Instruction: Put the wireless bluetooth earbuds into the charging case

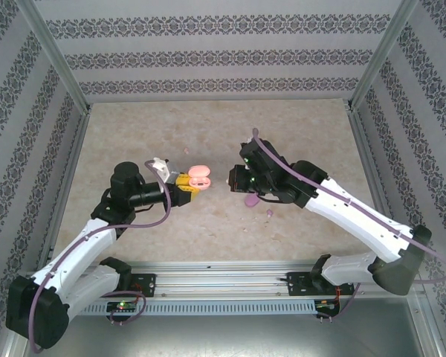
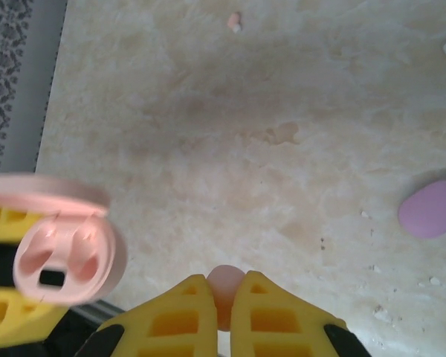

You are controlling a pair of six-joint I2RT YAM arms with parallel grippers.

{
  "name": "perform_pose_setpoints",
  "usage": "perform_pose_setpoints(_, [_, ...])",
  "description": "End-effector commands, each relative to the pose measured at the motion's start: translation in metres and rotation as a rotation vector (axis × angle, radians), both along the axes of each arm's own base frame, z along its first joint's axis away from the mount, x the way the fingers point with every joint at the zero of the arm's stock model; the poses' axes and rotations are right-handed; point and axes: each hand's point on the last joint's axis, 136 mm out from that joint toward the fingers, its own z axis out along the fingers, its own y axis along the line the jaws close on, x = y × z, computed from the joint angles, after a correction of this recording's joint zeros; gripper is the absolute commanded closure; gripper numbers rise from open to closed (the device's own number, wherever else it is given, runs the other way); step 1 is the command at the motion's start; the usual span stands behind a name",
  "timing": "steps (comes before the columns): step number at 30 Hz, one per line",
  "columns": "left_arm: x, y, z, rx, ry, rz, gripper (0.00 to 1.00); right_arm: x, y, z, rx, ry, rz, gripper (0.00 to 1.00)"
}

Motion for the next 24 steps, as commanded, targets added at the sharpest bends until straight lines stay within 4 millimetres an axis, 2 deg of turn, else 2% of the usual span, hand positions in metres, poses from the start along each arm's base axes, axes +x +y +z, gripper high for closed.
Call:
perform_pose_setpoints(1, [0.006, -0.004, 0.013, 0.004, -0.162, 0.022, 0.73, -0.012, 0.001, 0.006, -0.034, -0.020, -0.011, 1.00])
perform_pose_setpoints(5, [0.006, -0.006, 0.009, 0.017, -0.198, 0.029, 0.73, -0.019, 0.022, 0.022, -0.021, -0.053, 0.038, 1.00])
perform_pose_setpoints(11, [0.004, -0.007, 0.005, 0.026, -0.205, 0.031, 0.73, -0.015, 0.052, 0.040, 0.008, -0.082, 0.095, 1.00])
perform_pose_setpoints(17, [0.000, -0.005, 0.005, 0.029, -0.213, 0.036, 0.73, -0.009, 0.073, 0.035, -0.002, -0.067, 0.135, 1.00])
perform_pose_setpoints(24, [-0.005, -0.003, 0.005, 0.022, -0.211, 0.037, 0.73, -0.005, 0.086, 0.030, -0.010, -0.055, 0.149, 1.00])
